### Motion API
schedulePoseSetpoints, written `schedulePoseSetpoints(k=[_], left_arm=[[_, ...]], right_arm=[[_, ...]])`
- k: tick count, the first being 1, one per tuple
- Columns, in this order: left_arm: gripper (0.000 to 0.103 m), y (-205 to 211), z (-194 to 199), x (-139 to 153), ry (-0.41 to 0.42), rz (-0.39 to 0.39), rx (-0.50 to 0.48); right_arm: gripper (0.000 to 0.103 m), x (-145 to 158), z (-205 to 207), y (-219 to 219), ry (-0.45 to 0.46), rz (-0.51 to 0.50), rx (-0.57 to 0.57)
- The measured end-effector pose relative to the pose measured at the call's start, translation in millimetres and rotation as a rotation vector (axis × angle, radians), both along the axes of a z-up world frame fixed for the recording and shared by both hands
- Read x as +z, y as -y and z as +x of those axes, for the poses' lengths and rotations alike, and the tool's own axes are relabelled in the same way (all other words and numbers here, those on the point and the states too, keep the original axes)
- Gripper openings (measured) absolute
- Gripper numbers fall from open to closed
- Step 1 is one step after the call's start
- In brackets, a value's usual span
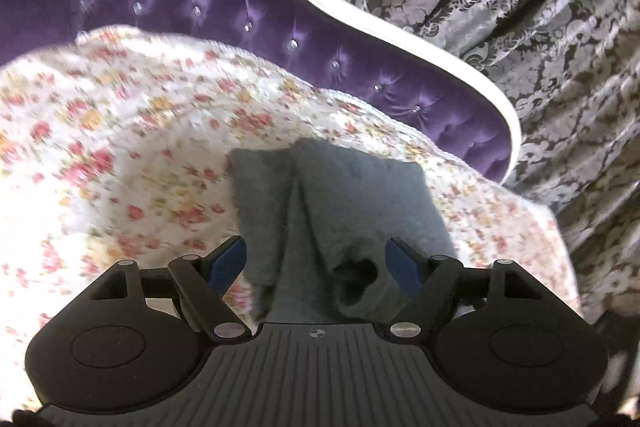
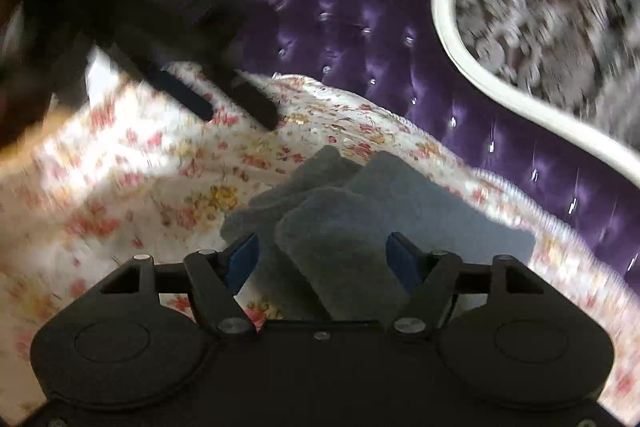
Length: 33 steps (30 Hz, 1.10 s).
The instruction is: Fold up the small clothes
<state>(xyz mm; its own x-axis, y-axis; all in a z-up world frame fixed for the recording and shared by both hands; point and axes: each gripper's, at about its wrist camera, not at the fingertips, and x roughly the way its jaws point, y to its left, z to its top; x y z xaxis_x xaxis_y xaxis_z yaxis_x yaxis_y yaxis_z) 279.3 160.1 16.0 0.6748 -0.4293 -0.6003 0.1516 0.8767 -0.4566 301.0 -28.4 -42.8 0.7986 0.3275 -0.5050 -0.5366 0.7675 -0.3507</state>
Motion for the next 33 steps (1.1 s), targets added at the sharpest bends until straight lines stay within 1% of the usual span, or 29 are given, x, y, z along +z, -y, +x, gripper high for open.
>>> schedulePoseSetpoints(k=[1,2,3,4,6,7,11,16,19,21,22,24,25,26,27,28,30,31,33], left_arm=[[0.076,1.2,4.0,-1.6,-0.010,-0.012,-0.007],[0.076,3.0,7.4,-2.7,-0.018,-0.016,-0.013],[0.076,5.9,10.9,-4.0,-0.026,-0.022,-0.024],[0.076,7.1,14.5,-5.1,-0.034,-0.032,-0.038],[0.078,12.8,23.0,-7.9,-0.053,-0.055,-0.062],[0.080,16.1,27.4,-9.3,-0.061,-0.070,-0.075],[0.081,31.6,51.1,-18.8,-0.110,-0.141,-0.129],[0.083,50.7,80.6,-37.0,-0.188,-0.225,-0.190],[0.083,55.8,95.8,-47.4,-0.220,-0.259,-0.180],[0.083,56.3,105.0,-52.6,-0.227,-0.254,-0.155],[0.081,56.1,109.6,-55.0,-0.219,-0.251,-0.149],[0.075,57.2,114.8,-57.4,-0.202,-0.239,-0.145],[0.059,58.0,116.1,-56.9,-0.189,-0.228,-0.145],[0.035,59.3,117.5,-56.5,-0.178,-0.213,-0.145],[0.020,59.6,117.9,-56.2,-0.173,-0.193,-0.141],[0.010,59.1,118.6,-54.6,-0.165,-0.174,-0.143],[0.010,59.8,117.0,-44.6,-0.129,-0.133,-0.178],[0.010,59.2,114.1,-35.2,-0.099,-0.098,-0.195],[0.009,52.9,107.6,-16.0,-0.030,-0.057,-0.226]], right_arm=[[0.061,-5.1,4.3,-5.7,0.010,-0.042,-0.011],[0.043,-8.9,7.8,-7.8,0.015,-0.064,-0.021],[0.026,-9.3,11.8,-6.6,0.012,-0.058,-0.031],[0.014,-5.8,16.3,-0.5,0.000,-0.014,-0.047],[0.014,4.7,19.2,17.1,-0.017,0.114,-0.083],[0.014,10.4,20.4,26.3,-0.015,0.162,-0.105],[0.014,22.8,22.6,52.8,-0.025,0.286,-0.144],[0.014,19.2,25.5,64.7,-0.047,0.317,-0.155],[0.014,15.1,26.4,63.5,-0.055,0.315,-0.147],[0.014,12.6,23.4,62.2,-0.055,0.311,-0.137],[0.014,11.5,21.7,61.0,-0.052,0.304,-0.133],[0.014,9.2,20.0,58.3,-0.048,0.292,-0.126],[0.014,8.1,19.7,57.1,-0.049,0.290,-0.122],[0.014,6.8,19.3,55.9,-0.050,0.288,-0.119],[0.014,5.5,19.0,54.9,-0.050,0.283,-0.118],[0.014,4.2,18.7,53.6,-0.050,0.279,-0.116],[0.014,2.9,17.1,52.8,-0.050,0.281,-0.113],[0.014,3.9,16.2,52.4,-0.042,0.284,-0.114],[0.014,8.8,14.7,50.8,-0.019,0.296,-0.110]])
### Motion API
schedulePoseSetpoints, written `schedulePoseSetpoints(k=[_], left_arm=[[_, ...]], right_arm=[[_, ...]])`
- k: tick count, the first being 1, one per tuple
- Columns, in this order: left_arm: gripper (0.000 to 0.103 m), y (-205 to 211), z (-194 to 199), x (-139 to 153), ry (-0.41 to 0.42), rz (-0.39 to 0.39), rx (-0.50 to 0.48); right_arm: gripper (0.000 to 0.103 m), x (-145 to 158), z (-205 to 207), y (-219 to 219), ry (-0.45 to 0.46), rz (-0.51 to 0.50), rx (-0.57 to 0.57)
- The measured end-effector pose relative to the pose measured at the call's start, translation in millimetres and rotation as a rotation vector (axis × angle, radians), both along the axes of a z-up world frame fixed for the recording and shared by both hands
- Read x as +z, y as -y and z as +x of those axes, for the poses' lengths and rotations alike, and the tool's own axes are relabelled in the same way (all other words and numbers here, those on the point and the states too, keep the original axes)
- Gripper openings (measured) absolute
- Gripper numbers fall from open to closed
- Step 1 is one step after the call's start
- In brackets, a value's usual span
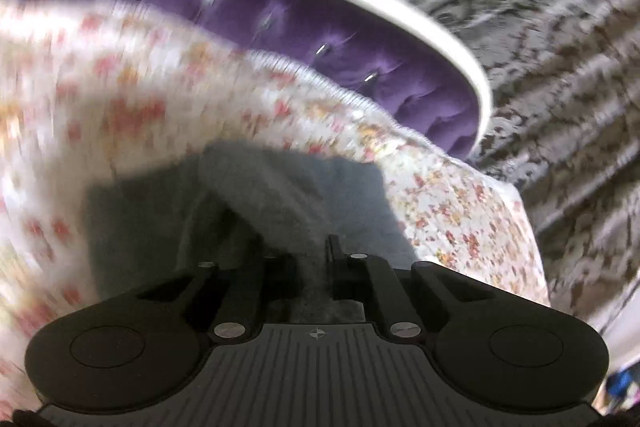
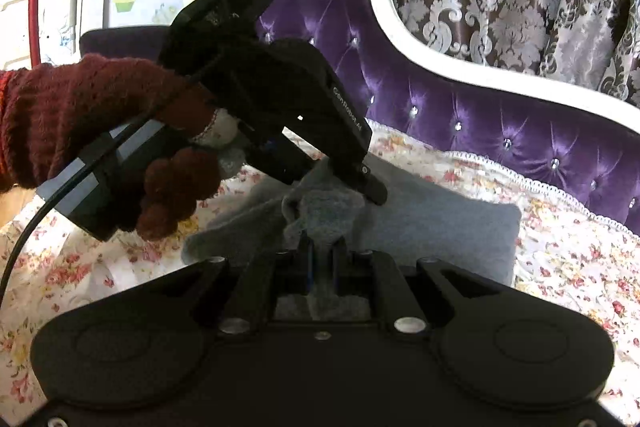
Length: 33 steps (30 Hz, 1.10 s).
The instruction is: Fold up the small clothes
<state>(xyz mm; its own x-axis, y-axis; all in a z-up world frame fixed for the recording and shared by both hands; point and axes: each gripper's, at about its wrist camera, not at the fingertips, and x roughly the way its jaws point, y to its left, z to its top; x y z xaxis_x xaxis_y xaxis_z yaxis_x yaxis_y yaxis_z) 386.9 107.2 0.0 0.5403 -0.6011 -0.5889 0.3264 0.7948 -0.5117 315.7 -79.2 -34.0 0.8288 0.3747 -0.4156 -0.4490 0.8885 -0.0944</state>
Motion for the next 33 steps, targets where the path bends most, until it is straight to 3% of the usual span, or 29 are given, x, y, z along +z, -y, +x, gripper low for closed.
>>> schedulePoseSetpoints(k=[3,6,10,11,13,15,16,17,20,22,23,25,33], left_arm=[[0.009,-20.0,-1.7,12.6,0.042,0.016,0.010],[0.010,-35.5,5.0,-2.1,0.013,0.089,0.074],[0.011,-45.6,8.5,-39.9,-0.073,0.222,0.108],[0.011,-48.3,5.9,-44.3,-0.078,0.220,0.108],[0.012,-54.1,-2.0,-45.8,-0.070,0.183,0.127],[0.025,-55.1,-8.0,-40.4,-0.064,0.165,0.139],[0.039,-54.2,-11.8,-35.5,-0.052,0.153,0.143],[0.045,-53.1,-15.4,-31.0,-0.044,0.138,0.143],[0.054,-50.2,-22.6,-19.8,-0.034,0.074,0.128],[0.062,-49.5,-24.0,-14.9,-0.046,0.023,0.122],[0.063,-48.1,-22.5,-15.1,-0.056,0.000,0.119],[0.063,-46.6,-20.3,-15.6,-0.080,-0.021,0.116],[0.064,-46.3,-22.2,-19.6,-0.101,-0.010,0.103]], right_arm=[[0.015,7.4,-1.8,-10.9,0.026,0.004,0.030],[0.018,-0.9,9.3,-26.8,0.005,-0.033,0.053],[0.036,-29.0,26.2,-44.9,-0.099,-0.044,0.087],[0.042,-32.5,25.1,-45.6,-0.104,-0.038,0.104],[0.043,-35.2,22.3,-44.2,-0.131,-0.012,0.151],[0.043,-34.3,17.5,-41.8,-0.133,-0.005,0.186],[0.043,-33.3,14.5,-40.8,-0.129,-0.007,0.195],[0.043,-32.6,11.2,-40.4,-0.123,-0.010,0.196],[0.043,-29.5,0.6,-39.7,-0.079,-0.028,0.159],[0.053,-27.3,-6.9,-40.6,-0.037,-0.049,0.127],[0.063,-25.4,-6.7,-42.0,-0.024,-0.065,0.119],[0.072,-24.6,-13.1,-48.2,0.002,-0.102,0.121],[0.069,-32.9,-6.4,-70.4,0.035,-0.273,0.114]])
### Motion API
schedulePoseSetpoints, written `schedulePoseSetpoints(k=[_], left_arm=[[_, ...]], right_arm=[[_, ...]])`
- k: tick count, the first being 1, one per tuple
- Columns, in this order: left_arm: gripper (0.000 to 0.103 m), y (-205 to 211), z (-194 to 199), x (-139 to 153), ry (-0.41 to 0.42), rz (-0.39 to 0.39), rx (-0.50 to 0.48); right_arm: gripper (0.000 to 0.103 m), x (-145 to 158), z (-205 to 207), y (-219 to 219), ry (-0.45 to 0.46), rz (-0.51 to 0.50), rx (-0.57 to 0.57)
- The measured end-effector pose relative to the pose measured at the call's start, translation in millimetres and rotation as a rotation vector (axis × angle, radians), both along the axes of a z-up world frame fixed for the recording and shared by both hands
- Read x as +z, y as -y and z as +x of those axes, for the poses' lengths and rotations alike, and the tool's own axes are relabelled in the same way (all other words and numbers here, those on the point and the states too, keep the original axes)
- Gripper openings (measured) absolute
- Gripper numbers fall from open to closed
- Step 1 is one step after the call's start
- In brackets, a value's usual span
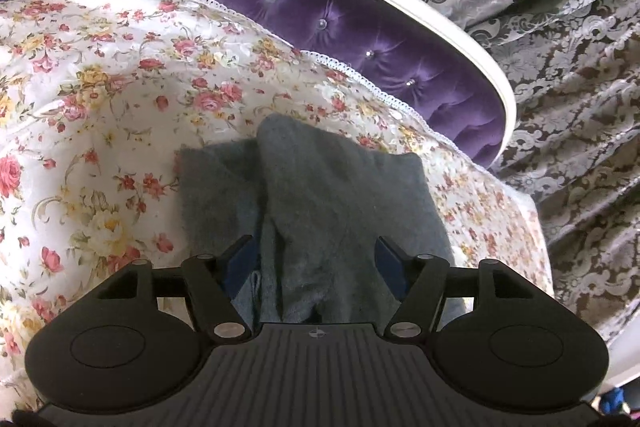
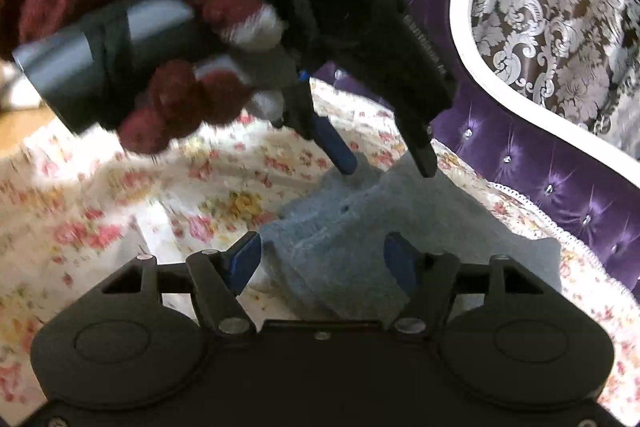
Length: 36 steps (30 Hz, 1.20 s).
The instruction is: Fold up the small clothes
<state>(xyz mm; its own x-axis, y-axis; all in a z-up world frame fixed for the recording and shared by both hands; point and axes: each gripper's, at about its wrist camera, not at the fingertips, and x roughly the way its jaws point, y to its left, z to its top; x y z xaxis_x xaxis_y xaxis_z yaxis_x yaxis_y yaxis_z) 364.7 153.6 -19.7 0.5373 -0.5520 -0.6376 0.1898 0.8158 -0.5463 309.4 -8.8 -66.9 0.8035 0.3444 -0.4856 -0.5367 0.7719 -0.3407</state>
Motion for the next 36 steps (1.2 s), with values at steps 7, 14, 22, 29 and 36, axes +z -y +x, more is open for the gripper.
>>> schedulePoseSetpoints(k=[7,14,22,29,36], left_arm=[[0.064,-3.5,-2.9,1.9,0.003,0.003,0.004],[0.069,0.5,-5.5,4.5,0.001,-0.020,-0.009],[0.075,16.5,10.6,-9.2,-0.073,-0.119,-0.030],[0.074,35.4,33.7,-22.8,-0.117,-0.184,-0.037],[0.009,48.3,36.9,-24.0,-0.037,-0.065,-0.044]], right_arm=[[0.058,4.7,-2.7,8.5,0.022,-0.018,-0.006],[0.013,5.5,2.4,11.8,0.039,-0.032,-0.025],[0.014,34.6,11.7,65.4,0.000,0.227,-0.143],[0.014,30.4,11.2,72.1,-0.020,0.242,-0.140],[0.014,22.2,4.8,64.3,-0.025,0.227,-0.113]])
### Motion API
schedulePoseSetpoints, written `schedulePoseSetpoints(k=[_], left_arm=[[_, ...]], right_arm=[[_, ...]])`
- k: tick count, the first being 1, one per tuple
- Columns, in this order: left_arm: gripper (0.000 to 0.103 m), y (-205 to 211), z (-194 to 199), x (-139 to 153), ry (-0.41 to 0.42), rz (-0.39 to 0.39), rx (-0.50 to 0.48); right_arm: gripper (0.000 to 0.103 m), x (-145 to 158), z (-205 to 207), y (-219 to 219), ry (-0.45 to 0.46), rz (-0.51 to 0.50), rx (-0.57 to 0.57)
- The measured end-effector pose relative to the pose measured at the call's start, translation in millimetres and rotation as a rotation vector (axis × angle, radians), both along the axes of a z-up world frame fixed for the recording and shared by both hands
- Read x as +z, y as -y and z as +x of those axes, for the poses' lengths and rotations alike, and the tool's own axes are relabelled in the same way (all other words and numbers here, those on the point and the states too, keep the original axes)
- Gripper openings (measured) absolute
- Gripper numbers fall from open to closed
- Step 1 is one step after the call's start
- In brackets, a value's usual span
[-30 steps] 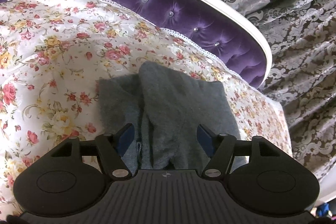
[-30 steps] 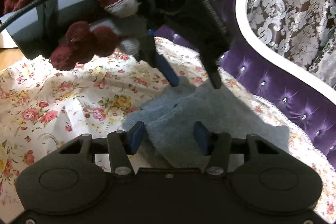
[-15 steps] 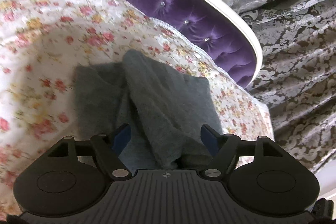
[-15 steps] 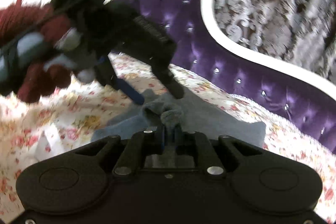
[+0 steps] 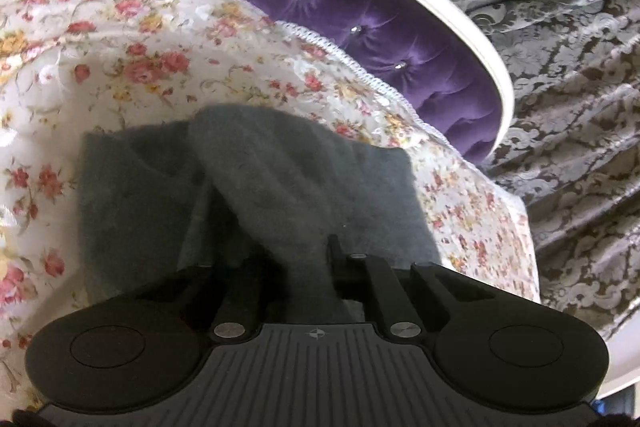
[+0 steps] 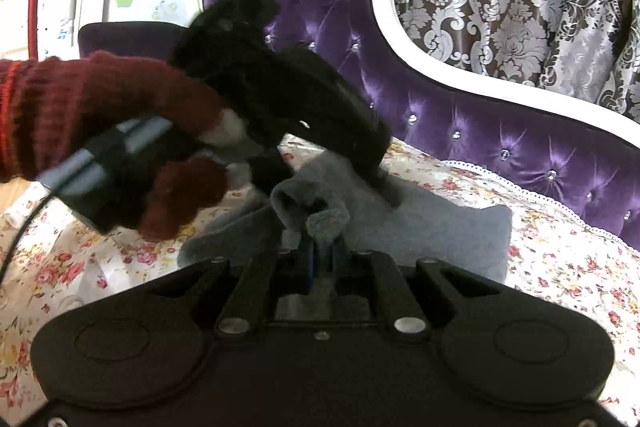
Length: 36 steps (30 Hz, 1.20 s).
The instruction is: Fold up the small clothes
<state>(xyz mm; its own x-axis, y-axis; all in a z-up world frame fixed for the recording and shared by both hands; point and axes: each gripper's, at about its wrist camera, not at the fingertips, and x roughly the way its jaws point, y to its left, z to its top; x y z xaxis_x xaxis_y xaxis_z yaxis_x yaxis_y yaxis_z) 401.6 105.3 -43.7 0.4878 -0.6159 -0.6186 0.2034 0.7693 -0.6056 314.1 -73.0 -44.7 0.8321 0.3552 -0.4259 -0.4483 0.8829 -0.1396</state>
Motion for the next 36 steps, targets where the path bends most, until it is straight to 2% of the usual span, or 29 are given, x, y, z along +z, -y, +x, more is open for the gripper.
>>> schedulePoseSetpoints(k=[3,7,9,11,12,13,14,15,16,17,19,20,22,24,26,30,32,36], left_arm=[[0.009,-1.2,-10.2,25.4,0.098,0.068,-0.042],[0.009,-19.5,-21.5,53.1,0.189,0.080,-0.063],[0.010,-29.2,-21.0,46.1,0.180,0.110,-0.059],[0.013,-33.5,-14.9,26.6,0.129,0.158,-0.032],[0.020,-35.8,-11.1,14.4,0.096,0.179,-0.028],[0.040,-39.1,-8.5,3.2,0.066,0.193,-0.022],[0.046,-43.8,-8.5,-2.7,0.066,0.187,-0.008],[0.047,-49.5,-9.5,-4.7,0.086,0.150,0.000],[0.049,-54.6,-8.8,-5.2,0.092,0.123,0.012],[0.050,-57.8,-7.1,-4.3,0.093,0.118,0.028],[0.056,-58.3,-2.9,1.3,0.116,0.165,0.067],[0.062,-58.1,-2.3,5.8,0.131,0.221,0.098],[0.062,-52.7,-5.2,16.7,0.174,0.354,0.154],[0.062,-49.3,-16.6,27.5,0.235,0.394,0.148],[0.064,-44.6,-36.2,38.8,0.298,0.388,0.136],[0.071,-29.4,-72.0,46.0,0.378,0.323,0.086],[0.071,-21.2,-85.7,41.3,0.384,0.308,0.053],[0.071,-10.2,-95.1,16.7,0.346,0.348,0.001]], right_arm=[[0.014,2.0,-4.1,-2.5,0.015,0.013,0.003],[0.013,15.5,-12.2,-10.0,0.049,0.061,0.036],[0.014,15.2,-11.6,-22.4,0.053,0.052,0.064],[0.014,5.9,-5.0,-37.3,0.017,0.033,0.088],[0.014,-1.9,0.4,-44.7,-0.015,0.022,0.096],[0.016,-10.7,4.8,-50.7,-0.042,0.010,0.101],[0.021,-17.5,7.5,-55.1,-0.068,-0.005,0.106],[0.022,-23.1,9.3,-57.9,-0.094,-0.020,0.111],[0.028,-26.5,8.5,-58.2,-0.109,-0.021,0.117],[0.040,-27.2,6.0,-55.6,-0.114,-0.009,0.127],[0.052,-25.5,1.7,-48.1,-0.128,0.018,0.155],[0.058,-24.4,-0.5,-45.1,-0.135,0.027,0.167],[0.059,-19.9,-5.3,-34.5,-0.150,0.068,0.179],[0.060,-12.9,-10.2,-20.2,-0.169,0.132,0.174],[0.075,-5.1,-11.2,-3.2,-0.183,0.204,0.156],[0.079,10.4,-5.1,34.9,-0.196,0.339,0.088],[0.094,14.1,2.3,50.7,-0.200,0.391,0.048],[0.097,16.5,25.9,73.9,-0.224,0.468,-0.010]])
